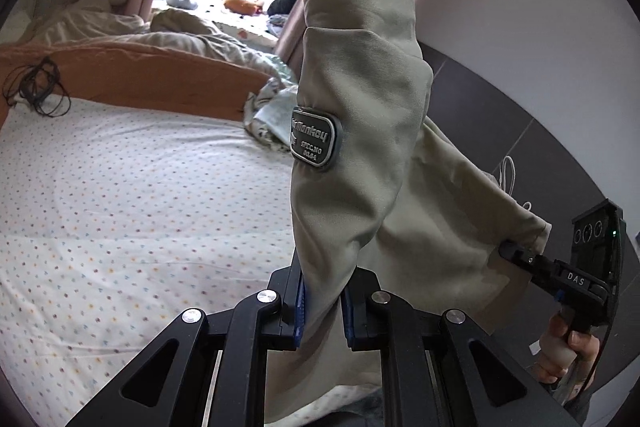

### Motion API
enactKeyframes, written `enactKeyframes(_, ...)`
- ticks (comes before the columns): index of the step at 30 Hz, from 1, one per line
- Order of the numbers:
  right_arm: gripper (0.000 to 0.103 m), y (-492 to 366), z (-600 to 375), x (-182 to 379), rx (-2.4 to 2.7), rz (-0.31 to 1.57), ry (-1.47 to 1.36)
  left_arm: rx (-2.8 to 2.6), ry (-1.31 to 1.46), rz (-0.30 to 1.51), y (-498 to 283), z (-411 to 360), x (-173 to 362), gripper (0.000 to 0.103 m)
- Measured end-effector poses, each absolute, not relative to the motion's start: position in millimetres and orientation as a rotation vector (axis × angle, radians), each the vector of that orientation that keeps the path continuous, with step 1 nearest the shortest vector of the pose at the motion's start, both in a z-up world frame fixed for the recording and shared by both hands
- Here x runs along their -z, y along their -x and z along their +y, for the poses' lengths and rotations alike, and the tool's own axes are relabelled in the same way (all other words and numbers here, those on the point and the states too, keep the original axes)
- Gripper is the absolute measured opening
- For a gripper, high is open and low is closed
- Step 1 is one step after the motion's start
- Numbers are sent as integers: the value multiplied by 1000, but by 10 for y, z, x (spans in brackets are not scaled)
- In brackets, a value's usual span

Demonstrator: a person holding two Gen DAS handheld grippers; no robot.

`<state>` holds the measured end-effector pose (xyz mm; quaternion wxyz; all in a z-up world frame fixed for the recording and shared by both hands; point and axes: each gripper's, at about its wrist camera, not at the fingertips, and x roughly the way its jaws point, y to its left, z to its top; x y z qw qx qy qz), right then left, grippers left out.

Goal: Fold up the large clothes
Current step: 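Grasp the cloth with both tools and lift it off the bed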

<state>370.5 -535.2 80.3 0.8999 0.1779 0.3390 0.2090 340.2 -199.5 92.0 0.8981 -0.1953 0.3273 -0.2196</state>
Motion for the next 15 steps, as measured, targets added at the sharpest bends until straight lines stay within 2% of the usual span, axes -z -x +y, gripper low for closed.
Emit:
enactKeyframes(7,13,-3497,-5698,-1145,-429,666,-338,495,354,692,-3313,-2376,-1185,14)
enactKeyframes(15,13,-3322,-6356,-1163,-390,628,-339,582,350,714,-3444,-2999,-1184,14)
